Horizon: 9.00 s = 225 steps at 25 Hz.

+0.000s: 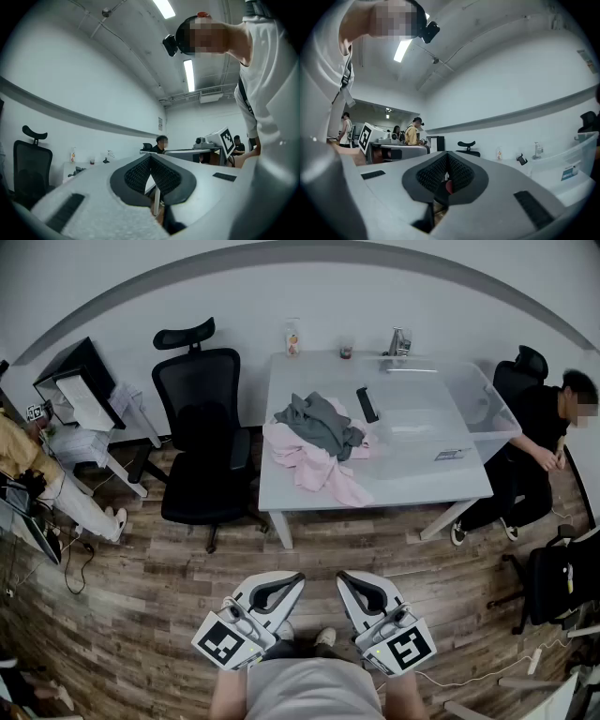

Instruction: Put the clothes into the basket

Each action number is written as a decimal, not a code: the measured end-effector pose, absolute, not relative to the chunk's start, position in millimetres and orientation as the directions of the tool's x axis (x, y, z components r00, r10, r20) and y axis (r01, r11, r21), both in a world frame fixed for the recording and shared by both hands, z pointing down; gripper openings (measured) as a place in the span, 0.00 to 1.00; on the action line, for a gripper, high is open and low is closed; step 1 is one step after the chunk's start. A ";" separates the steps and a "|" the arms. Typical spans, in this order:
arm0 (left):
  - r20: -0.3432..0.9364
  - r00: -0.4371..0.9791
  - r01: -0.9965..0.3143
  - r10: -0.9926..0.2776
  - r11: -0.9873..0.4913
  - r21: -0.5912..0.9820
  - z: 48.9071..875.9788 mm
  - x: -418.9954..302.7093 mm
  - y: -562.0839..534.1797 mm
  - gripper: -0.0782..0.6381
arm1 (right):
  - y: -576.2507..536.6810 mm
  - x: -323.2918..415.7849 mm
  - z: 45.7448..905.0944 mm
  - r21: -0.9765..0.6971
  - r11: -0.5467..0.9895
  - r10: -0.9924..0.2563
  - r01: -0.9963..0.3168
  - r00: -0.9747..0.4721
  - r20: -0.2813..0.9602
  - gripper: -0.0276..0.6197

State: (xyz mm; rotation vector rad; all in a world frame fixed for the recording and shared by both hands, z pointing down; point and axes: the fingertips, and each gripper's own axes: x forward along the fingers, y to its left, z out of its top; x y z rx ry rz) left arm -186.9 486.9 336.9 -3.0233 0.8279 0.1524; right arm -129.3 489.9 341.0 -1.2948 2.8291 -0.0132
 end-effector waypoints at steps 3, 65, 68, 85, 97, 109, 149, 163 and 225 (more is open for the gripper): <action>-0.068 0.855 -0.512 -0.515 -0.857 0.052 342.5 -180.5 488.1 0.12 | 488.8 -122.3 341.4 -0.018 0.659 -0.752 -0.752 -0.658 -0.022 0.05; -0.038 0.872 -0.482 -0.488 -0.870 0.105 361.1 -197.1 226.8 0.12 | 229.8 -142.7 355.4 0.024 0.622 -0.783 -0.782 -0.621 0.037 0.05; -0.039 0.868 -0.489 -0.495 -0.866 0.101 361.7 -190.2 211.5 0.12 | 212.8 -136.2 356.8 0.020 0.636 -0.772 -0.772 -0.635 0.035 0.05; -0.004 0.810 -0.583 -0.586 -0.807 0.089 365.8 -144.5 123.7 0.12 | 118.8 -84.9 356.9 -0.025 0.715 -0.699 -0.699 -0.715 0.004 0.05; 0.008 0.807 -0.589 -0.591 -0.802 0.100 376.1 -138.4 74.9 0.12 | 64.1 -81.4 369.2 0.003 0.709 -0.704 -0.705 -0.709 0.041 0.05; 0.024 0.849 -0.527 -0.528 -0.843 0.106 393.7 -139.9 1.9 0.12 | -1.9 -77.1 395.8 -0.018 0.651 -0.752 -0.759 -0.648 0.117 0.05; 0.138 0.876 -0.475 -0.461 -0.875 0.094 453.7 -136.3 -88.6 0.12 | -93.2 -92.8 580.3 0.056 0.831 -0.394 -0.553 -0.514 0.762 0.72; 0.185 0.891 -0.434 -0.415 -0.897 0.080 474.2 -121.3 -92.4 0.12 | -96.4 -87.5 636.5 -0.027 0.836 -0.306 -0.548 -0.506 0.806 0.92; 0.157 0.924 -0.345 -0.348 -0.938 -0.043 428.0 -95.2 -91.2 0.12 | -124.1 -78.3 498.0 -0.065 0.670 -0.617 -0.739 -0.604 0.504 0.12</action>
